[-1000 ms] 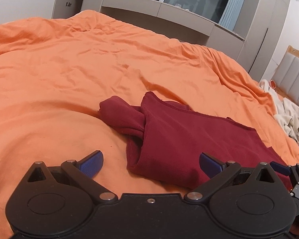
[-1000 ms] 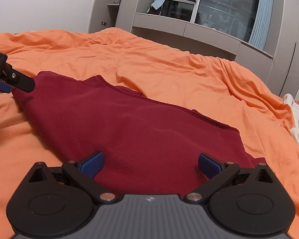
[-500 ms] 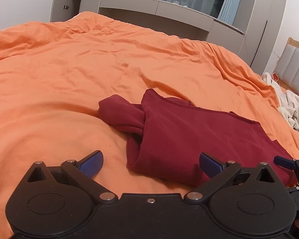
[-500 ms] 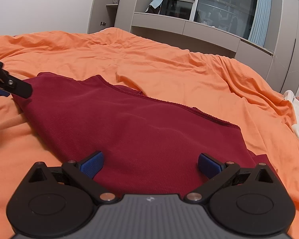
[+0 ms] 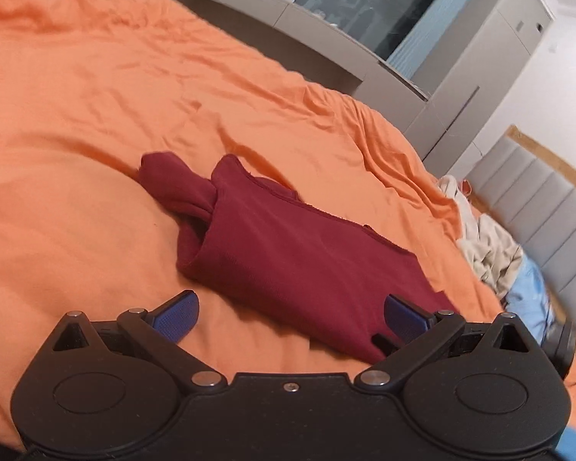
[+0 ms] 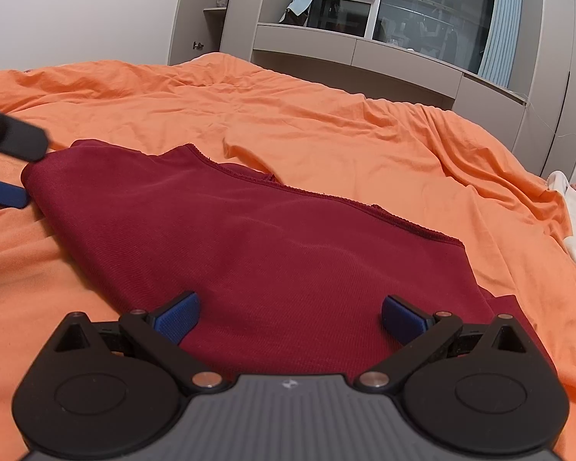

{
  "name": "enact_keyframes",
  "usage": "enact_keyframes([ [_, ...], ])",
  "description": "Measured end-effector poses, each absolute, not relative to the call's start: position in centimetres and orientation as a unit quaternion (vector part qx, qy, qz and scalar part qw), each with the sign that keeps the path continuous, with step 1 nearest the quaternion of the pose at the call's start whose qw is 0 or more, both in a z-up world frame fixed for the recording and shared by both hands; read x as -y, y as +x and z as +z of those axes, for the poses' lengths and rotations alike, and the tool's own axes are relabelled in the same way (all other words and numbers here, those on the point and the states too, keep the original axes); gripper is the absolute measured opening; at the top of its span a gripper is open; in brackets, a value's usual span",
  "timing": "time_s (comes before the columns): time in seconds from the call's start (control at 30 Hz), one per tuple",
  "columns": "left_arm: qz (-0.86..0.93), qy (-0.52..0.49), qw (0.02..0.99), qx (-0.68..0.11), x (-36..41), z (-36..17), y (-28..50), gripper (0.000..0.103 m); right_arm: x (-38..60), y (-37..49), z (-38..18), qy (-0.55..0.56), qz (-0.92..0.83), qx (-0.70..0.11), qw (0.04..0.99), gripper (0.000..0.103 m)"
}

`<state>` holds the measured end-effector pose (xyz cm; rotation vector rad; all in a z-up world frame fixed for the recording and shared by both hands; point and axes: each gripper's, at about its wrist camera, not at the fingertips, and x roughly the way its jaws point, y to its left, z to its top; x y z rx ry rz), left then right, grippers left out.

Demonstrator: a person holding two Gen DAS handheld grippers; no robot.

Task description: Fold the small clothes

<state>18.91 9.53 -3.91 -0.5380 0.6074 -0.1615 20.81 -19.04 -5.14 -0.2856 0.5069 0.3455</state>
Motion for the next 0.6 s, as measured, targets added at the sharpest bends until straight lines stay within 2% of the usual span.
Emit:
enact_keyframes([
  [0.33, -0.025, -0.27, 0.916, -0.295, -9.1, -5.3, 24.1, 0.102, 19.1, 20.9, -5.2, -0.138, 0.169, -0.248, 0.944, 0.103],
  [0.6, -0.015, -0.258, 0.924, -0.283, -8.9, -5.6, 24.4, 0.102, 19.2, 21.1, -5.3, -0.135, 0.17, -0.25, 0.944, 0.103],
])
